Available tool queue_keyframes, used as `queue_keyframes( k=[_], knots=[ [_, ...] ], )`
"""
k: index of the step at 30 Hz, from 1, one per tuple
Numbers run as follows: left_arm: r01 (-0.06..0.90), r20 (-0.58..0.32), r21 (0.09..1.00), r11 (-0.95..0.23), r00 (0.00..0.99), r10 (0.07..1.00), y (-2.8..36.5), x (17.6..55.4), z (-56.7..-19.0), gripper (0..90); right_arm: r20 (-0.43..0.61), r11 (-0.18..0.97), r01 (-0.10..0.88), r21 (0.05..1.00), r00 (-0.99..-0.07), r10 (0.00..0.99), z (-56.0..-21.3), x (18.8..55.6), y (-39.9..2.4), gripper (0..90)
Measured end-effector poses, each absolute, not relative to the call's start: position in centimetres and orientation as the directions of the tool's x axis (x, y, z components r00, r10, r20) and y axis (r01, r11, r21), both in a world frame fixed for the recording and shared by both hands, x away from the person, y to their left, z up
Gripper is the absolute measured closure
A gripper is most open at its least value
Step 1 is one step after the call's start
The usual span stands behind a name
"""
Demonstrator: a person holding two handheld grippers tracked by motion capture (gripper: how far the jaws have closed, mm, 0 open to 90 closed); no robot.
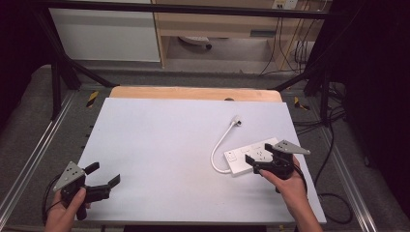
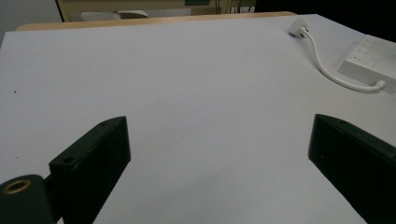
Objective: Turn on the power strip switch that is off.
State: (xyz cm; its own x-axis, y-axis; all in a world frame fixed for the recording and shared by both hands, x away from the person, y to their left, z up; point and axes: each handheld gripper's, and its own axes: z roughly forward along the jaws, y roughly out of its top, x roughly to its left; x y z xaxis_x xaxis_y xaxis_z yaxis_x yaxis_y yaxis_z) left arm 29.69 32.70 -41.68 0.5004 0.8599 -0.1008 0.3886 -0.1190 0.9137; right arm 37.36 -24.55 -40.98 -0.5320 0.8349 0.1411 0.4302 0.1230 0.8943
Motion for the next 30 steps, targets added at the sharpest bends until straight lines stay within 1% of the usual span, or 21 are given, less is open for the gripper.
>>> queue_keyframes(
  k=[15,23,30],
  knots=[
    [0.391,-0.102,0.913,-0.12,0.502,0.859,32.6,29.7,-41.7,5.7,0.129,0.118,0.403,0.908,-0.537,0.834,-41.4,35.8,-26.3,2.8],
    [0.391,-0.1,0.912,-0.122,0.503,0.859,32.6,29.7,-41.7,5.7,0.101,0.145,0.391,0.909,-0.544,0.833,-42.1,35.0,-27.6,2.3],
    [0.39,-0.101,0.913,-0.122,0.505,0.857,32.6,29.7,-41.7,5.7,0.08,0.17,0.426,0.888,-0.508,0.857,-43.7,34.4,-29.2,4.4]
  ],
)
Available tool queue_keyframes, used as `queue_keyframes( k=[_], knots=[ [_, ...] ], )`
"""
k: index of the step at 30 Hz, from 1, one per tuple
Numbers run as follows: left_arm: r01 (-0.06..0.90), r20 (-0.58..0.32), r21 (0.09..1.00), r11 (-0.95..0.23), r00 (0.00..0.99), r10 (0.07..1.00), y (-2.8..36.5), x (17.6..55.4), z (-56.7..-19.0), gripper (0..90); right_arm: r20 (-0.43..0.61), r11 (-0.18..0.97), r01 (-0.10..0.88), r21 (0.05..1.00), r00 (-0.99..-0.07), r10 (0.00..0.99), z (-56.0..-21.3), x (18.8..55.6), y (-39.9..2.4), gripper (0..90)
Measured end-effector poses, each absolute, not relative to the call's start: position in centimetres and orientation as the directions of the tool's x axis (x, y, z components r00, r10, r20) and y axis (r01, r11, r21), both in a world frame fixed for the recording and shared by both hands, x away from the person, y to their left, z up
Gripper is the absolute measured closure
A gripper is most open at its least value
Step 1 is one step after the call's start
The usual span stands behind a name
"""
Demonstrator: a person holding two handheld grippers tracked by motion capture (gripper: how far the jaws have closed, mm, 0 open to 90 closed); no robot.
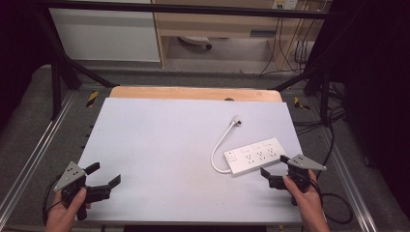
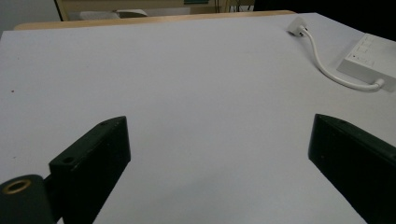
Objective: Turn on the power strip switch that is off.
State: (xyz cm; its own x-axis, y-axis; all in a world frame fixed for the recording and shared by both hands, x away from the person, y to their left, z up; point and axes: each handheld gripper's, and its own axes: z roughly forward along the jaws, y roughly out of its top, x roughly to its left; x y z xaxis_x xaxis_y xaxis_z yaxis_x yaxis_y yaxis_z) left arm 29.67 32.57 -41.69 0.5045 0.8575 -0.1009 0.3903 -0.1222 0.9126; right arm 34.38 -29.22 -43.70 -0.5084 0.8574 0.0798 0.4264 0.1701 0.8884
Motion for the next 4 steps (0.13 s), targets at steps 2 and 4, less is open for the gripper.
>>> queue_keyframes(
  k=[2,4],
  knots=[
    [0.389,-0.1,0.913,-0.124,0.506,0.857,32.56,29.66,-41.65,5.7,0.079,0.172,0.446,0.878,-0.491,0.868,-44.42,34.3,-29.58,4.4],
    [0.388,-0.099,0.913,-0.124,0.507,0.856,32.53,29.66,-41.64,5.7,0.079,0.185,0.478,0.859,-0.48,0.874,-44.94,34.27,-29.77,4.7]
  ],
)
